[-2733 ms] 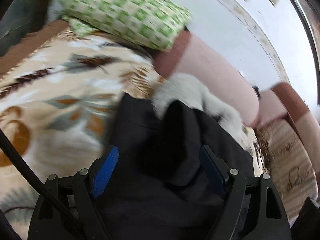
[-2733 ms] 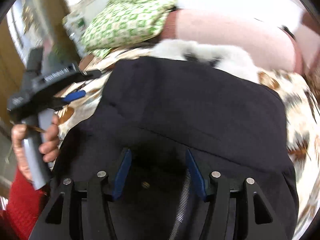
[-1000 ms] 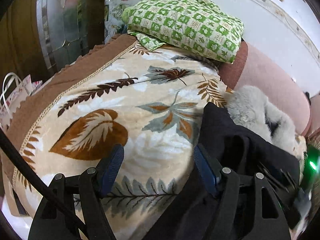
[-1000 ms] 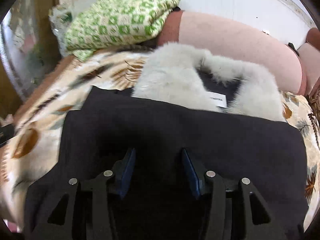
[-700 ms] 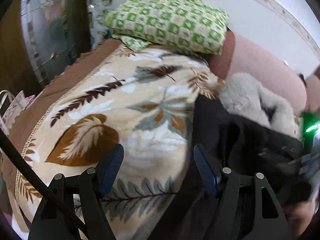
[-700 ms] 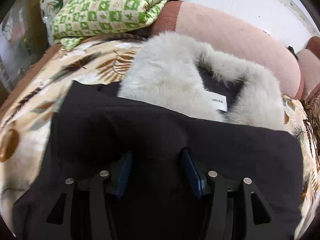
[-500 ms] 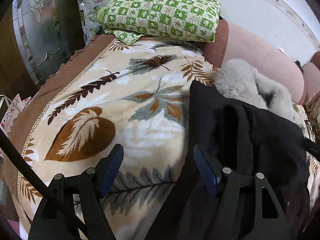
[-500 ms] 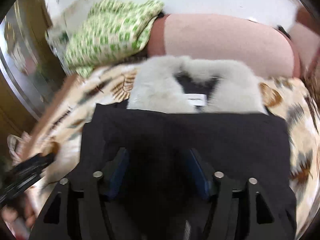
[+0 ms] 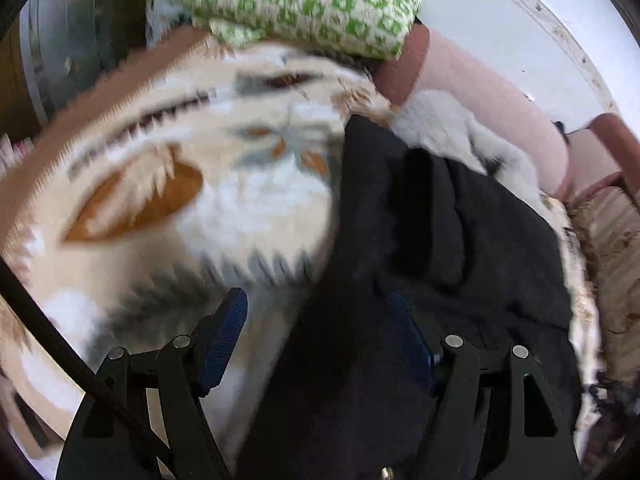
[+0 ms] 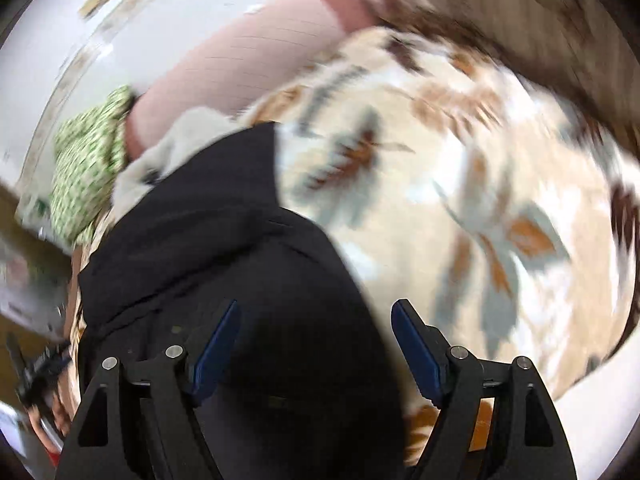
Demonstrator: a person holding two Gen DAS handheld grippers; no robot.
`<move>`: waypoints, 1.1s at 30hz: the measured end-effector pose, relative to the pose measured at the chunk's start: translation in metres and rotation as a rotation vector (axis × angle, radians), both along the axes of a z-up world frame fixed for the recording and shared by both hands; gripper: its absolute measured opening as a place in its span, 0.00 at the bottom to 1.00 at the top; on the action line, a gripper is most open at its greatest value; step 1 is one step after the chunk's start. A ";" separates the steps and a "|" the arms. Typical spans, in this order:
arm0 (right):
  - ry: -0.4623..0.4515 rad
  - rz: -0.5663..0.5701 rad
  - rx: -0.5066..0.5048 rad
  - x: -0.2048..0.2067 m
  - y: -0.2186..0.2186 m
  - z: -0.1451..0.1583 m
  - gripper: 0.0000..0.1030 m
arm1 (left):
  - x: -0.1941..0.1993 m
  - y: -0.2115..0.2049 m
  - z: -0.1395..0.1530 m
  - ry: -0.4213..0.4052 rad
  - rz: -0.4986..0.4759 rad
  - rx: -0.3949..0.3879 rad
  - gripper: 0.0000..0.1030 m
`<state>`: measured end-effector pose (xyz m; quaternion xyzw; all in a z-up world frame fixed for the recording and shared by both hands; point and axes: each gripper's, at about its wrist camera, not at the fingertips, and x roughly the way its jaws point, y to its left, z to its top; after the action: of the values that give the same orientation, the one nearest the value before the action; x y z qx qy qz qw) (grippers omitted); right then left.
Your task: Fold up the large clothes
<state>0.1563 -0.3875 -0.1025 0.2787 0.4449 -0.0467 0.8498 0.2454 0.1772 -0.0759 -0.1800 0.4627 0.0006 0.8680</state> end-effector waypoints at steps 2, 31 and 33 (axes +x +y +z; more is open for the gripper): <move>0.020 -0.018 0.069 -0.005 -0.015 -0.018 0.79 | -0.006 0.005 -0.012 0.046 -0.007 -0.064 0.70; -0.031 0.358 0.191 -0.079 0.079 -0.048 0.81 | -0.117 -0.020 -0.068 0.062 -0.211 -0.395 0.76; -0.033 0.353 0.162 -0.078 0.084 -0.048 0.79 | -0.121 -0.032 -0.067 0.047 -0.215 -0.317 0.77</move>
<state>0.0783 -0.3035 -0.1509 0.2644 0.4752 0.1435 0.8269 0.1247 0.1456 -0.1430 -0.2640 0.4939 -0.1608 0.8127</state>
